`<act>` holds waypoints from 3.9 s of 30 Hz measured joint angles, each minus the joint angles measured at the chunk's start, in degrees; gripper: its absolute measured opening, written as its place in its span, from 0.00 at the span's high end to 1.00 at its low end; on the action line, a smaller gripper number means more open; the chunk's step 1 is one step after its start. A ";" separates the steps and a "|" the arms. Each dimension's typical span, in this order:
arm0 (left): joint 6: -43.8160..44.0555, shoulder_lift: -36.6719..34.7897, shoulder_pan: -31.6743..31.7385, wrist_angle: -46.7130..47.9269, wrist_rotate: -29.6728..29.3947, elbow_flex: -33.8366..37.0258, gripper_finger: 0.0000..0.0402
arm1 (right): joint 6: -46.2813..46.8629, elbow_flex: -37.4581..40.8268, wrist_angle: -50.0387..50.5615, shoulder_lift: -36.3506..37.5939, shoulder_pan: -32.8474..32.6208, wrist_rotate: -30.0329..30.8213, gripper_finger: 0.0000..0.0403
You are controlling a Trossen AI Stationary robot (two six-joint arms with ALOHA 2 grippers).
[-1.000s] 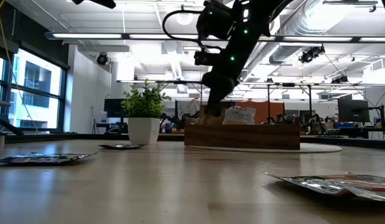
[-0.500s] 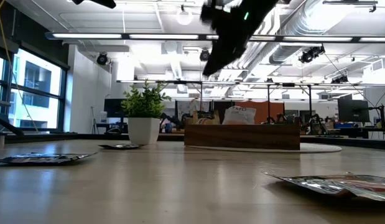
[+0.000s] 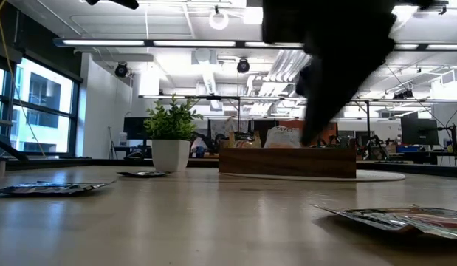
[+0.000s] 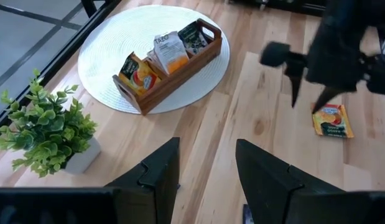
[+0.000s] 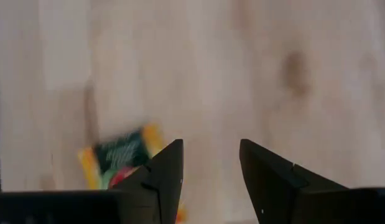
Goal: Pick & Place Tea
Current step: Put the yellow tea bag into the left compartment of the wooden organizer
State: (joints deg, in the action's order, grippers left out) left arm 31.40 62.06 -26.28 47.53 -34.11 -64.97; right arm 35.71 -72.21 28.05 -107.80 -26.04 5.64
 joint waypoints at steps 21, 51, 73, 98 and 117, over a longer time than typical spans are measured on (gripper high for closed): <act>3.63 0.00 0.02 -1.44 0.07 0.00 0.62 | -54.14 -0.10 -12.00 -5.40 -1.57 -12.95 0.59; 3.41 0.02 0.01 -0.66 0.61 0.00 0.62 | -46.26 0.39 -12.08 -4.92 8.24 2.40 0.99; 3.39 0.02 0.01 1.07 0.11 0.02 0.62 | -31.49 0.05 -15.19 -2.37 26.79 53.58 0.99; 3.41 0.02 0.01 1.99 0.05 0.02 0.62 | -38.91 -0.06 -10.68 -5.08 28.80 45.70 0.99; 3.47 0.02 0.01 1.97 0.00 0.02 0.62 | -38.17 -0.06 -10.70 -5.08 28.19 41.27 0.83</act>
State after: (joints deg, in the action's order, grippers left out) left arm 34.87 62.08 -26.28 49.50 -34.11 -64.95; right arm -2.46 -72.27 17.35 -112.88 2.15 46.92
